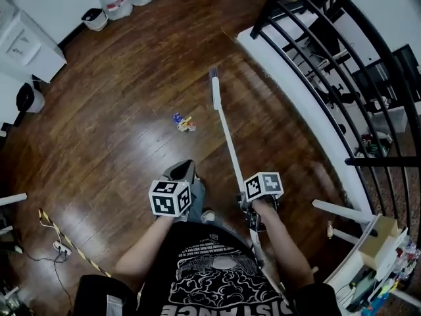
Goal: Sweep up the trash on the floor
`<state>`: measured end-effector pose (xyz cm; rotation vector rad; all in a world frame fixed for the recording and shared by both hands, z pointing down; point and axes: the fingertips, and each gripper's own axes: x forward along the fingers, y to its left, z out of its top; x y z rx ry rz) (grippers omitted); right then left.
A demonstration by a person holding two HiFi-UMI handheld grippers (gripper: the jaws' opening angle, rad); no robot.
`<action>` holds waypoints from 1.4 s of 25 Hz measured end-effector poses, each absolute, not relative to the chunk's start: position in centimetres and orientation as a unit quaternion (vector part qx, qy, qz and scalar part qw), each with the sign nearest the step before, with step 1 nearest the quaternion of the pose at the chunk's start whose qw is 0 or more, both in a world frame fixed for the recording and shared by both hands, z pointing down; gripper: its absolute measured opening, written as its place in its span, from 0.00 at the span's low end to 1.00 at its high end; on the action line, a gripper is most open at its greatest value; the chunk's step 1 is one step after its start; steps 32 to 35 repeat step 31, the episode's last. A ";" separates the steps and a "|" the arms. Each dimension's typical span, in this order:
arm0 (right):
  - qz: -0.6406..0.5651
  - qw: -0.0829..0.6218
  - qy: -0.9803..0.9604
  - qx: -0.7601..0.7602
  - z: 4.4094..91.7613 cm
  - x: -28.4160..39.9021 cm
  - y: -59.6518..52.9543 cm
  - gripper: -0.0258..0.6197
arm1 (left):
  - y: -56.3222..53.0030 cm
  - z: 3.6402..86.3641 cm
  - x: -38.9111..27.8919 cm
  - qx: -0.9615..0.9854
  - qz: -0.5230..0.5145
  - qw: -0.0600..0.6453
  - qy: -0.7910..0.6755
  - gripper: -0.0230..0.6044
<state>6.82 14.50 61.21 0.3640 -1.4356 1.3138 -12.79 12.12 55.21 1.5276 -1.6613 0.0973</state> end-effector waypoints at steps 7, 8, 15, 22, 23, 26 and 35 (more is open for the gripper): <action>0.535 0.510 -0.642 0.202 60.0 17.1 21.8 0.04 | 18.2 51.8 -3.7 0.643 0.051 0.386 -0.659 0.04; 0.536 0.505 -0.644 0.207 59.8 18.2 23.0 0.04 | 19.1 51.2 -2.6 0.647 0.052 0.382 -0.658 0.04; 0.545 0.465 -0.658 0.231 58.3 23.0 29.4 0.04 | 24.0 48.1 3.2 0.681 0.073 0.348 -0.640 0.04; 0.534 0.431 -0.680 0.260 56.4 22.5 32.0 0.04 | 26.7 46.2 4.1 0.704 0.086 0.330 -0.623 0.04; 0.531 0.428 -0.682 0.264 56.2 22.1 32.2 0.04 | 27.1 46.1 4.1 0.707 0.087 0.331 -0.619 0.04; 0.521 0.424 -0.691 0.267 55.6 20.0 32.7 0.04 | 27.9 45.9 3.1 0.715 0.093 0.329 -0.610 0.04; 0.503 0.423 -0.704 0.270 54.3 18.0 33.1 0.04 | 29.0 46.4 2.8 0.721 0.111 0.333 -0.598 0.04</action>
